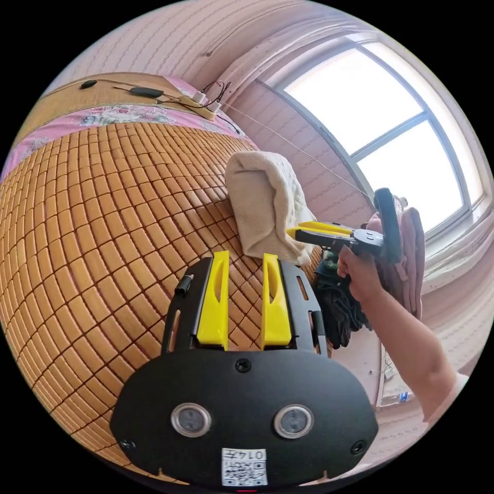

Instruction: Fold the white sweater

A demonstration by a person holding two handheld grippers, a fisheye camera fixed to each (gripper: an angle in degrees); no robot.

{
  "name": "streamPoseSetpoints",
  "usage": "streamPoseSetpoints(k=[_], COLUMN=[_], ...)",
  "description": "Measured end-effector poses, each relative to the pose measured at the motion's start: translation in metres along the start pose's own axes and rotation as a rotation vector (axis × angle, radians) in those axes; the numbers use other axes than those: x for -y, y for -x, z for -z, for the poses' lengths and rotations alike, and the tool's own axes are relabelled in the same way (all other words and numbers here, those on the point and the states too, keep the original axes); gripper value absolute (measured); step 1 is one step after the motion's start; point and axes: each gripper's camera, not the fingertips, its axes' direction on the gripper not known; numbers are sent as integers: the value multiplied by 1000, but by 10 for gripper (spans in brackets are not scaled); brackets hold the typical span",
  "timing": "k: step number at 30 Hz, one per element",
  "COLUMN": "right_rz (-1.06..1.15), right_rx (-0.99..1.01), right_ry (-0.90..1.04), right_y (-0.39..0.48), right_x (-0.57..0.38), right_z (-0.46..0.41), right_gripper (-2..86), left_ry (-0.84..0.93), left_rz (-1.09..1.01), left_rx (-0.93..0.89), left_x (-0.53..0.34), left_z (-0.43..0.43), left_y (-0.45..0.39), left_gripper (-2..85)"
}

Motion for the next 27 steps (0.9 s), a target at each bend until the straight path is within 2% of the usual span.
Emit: streamPoseSetpoints(k=[2, 5, 7, 11, 13, 18, 24, 27], right_rz=[104, 305, 481, 680, 807, 1017, 1126, 1155], right_rx=[21, 91, 127, 245, 345, 491, 597, 603], right_ry=[-39, -30, -64, -161, -215, -249, -297, -327], right_y=[45, 141, 233, 379, 484, 703, 945, 1036], right_x=[-4, -3, -2, 8, 16, 29, 39, 41], right_z=[23, 51, 80, 137, 176, 242, 298, 310], right_gripper=[134, 140, 152, 154, 152, 152, 145, 140], left_ry=[-34, -92, -118, -174, -204, -336, -411, -430], left_rz=[-113, -262, -273, -117, -32, 280, 508, 558], left_rx=[38, 189, 281, 459, 565, 842, 1055, 1071], left_x=[-33, -104, -155, -282, -337, -504, -623, -647], left_z=[52, 149, 211, 366, 435, 642, 806, 855], left_y=[-9, -18, -12, 30, 51, 124, 213, 263], left_gripper=[99, 89, 81, 72, 72, 77, 81, 95])
